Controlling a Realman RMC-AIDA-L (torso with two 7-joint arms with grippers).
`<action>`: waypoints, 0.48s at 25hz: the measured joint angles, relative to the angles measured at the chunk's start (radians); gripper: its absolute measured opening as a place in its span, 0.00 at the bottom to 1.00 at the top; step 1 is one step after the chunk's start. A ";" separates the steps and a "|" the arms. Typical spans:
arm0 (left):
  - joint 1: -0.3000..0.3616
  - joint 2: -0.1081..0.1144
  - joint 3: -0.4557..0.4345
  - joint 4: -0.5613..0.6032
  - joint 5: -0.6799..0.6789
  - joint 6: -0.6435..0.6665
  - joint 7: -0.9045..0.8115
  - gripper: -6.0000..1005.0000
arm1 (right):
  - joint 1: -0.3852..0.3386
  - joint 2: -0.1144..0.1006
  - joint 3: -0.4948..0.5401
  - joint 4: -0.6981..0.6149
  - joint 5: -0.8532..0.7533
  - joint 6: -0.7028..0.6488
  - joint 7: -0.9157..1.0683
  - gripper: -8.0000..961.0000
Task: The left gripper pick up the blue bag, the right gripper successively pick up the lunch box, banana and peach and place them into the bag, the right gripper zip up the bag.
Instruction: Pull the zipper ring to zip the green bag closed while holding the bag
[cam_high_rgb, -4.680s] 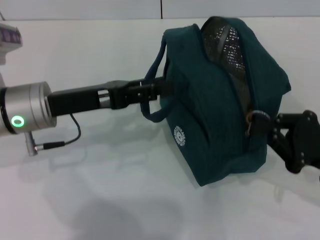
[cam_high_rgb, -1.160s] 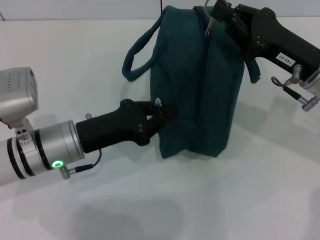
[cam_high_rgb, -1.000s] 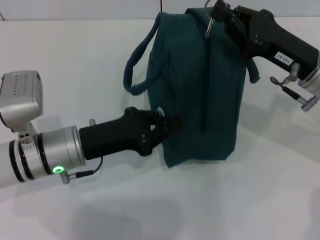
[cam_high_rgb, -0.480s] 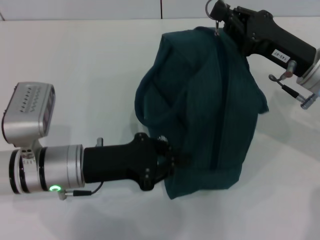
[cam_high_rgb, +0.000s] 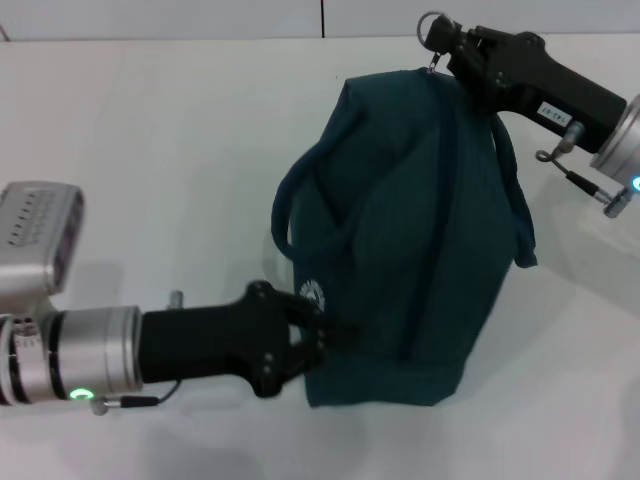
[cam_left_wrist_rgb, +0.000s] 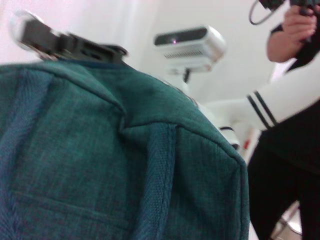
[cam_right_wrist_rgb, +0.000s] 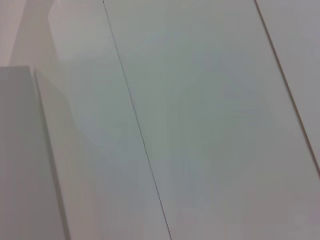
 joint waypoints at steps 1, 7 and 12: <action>0.013 0.001 -0.015 0.007 -0.008 -0.008 -0.001 0.07 | -0.007 0.000 0.000 -0.010 0.000 -0.010 0.000 0.04; 0.065 -0.012 -0.182 0.016 -0.018 -0.137 -0.023 0.07 | -0.029 0.000 0.008 -0.012 0.001 -0.097 0.028 0.04; 0.095 -0.023 -0.317 0.017 -0.018 -0.207 -0.025 0.07 | -0.034 0.000 0.004 -0.011 0.002 -0.124 0.079 0.05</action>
